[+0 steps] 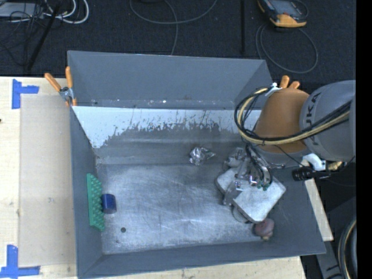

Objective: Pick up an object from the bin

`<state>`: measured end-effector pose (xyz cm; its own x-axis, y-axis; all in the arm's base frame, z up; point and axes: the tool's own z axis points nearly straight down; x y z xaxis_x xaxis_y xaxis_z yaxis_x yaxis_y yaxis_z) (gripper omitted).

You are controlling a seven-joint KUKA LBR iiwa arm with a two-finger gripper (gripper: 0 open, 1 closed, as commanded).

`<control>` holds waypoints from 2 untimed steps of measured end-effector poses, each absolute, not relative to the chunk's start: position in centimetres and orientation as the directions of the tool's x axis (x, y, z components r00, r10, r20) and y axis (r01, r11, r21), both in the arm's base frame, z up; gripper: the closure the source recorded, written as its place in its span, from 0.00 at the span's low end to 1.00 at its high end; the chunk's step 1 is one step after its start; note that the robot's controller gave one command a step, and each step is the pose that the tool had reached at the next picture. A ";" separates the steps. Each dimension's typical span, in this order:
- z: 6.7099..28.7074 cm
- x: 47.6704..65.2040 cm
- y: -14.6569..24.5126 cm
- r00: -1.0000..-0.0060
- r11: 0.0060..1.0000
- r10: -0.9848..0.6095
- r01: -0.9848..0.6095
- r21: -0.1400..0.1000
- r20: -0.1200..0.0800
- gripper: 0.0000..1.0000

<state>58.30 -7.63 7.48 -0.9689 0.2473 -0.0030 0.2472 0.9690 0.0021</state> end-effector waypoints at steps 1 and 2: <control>7.7 58.5 -7.4 -0.970 0.970 0.243 0.243 0.004 -0.005 1.00; 17.7 55.3 -7.3 -0.957 0.957 0.290 0.290 0.001 -0.006 1.00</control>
Offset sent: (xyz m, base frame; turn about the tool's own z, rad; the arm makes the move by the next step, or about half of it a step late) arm 0.0000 0.0000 0.0000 0.0000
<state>55.26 -7.26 17.72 -0.9570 0.2901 -0.0064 0.2901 0.9570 0.0011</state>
